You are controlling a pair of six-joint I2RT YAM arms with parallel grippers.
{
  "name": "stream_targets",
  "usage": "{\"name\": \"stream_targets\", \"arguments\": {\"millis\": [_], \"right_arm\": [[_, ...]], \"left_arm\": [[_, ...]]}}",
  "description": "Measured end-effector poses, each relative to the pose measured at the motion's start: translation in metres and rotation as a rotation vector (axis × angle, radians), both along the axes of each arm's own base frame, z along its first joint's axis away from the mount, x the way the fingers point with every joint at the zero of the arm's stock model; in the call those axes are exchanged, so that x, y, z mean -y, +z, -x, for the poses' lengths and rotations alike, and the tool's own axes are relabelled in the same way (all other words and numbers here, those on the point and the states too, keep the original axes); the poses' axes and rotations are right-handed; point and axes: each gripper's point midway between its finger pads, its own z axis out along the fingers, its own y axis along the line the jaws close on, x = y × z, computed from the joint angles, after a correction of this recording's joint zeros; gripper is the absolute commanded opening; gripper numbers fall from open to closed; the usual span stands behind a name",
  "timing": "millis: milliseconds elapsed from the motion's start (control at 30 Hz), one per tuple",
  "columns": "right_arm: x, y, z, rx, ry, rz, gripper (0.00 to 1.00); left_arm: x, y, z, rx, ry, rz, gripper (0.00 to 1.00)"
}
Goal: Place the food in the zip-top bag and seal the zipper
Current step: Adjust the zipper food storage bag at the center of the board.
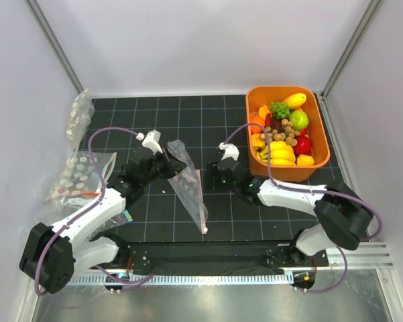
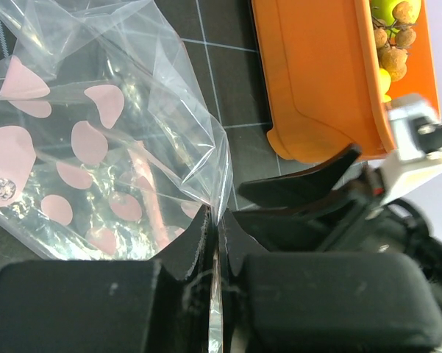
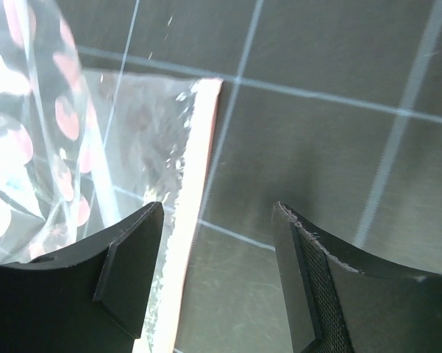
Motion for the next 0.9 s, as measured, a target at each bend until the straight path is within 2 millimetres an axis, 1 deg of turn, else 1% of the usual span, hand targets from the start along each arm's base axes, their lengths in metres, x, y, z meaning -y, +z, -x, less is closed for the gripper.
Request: {"name": "stream_targets", "arguments": {"millis": [167,267,433,600,733,800,900], "right_arm": [[-0.024,-0.023,0.011,-0.041,0.06,0.042,0.67],[-0.035,-0.031,0.017,-0.056,0.087,0.058,0.65],[-0.045,-0.041,0.019,-0.073,0.101,0.071,0.64],[-0.052,-0.055,0.02,-0.098,0.103,0.091,0.63],[-0.061,-0.054,0.019,-0.094,0.109,0.077,0.6],[-0.061,-0.053,0.02,-0.092,0.108,0.077,0.6],[-0.058,-0.048,0.019,-0.076,0.095,0.077,0.6]], "left_arm": [[-0.003,-0.006,0.003,-0.006,0.003,-0.007,0.07],[-0.004,-0.007,0.004,-0.004,0.008,-0.009,0.07],[-0.005,-0.007,0.003,-0.002,0.011,-0.011,0.07],[-0.006,-0.007,0.002,0.0,0.018,-0.014,0.07],[-0.007,-0.007,0.002,0.001,0.024,-0.017,0.06],[-0.007,-0.007,0.002,0.002,0.024,-0.017,0.06],[-0.006,-0.005,0.003,0.01,0.013,-0.014,0.04]]}}
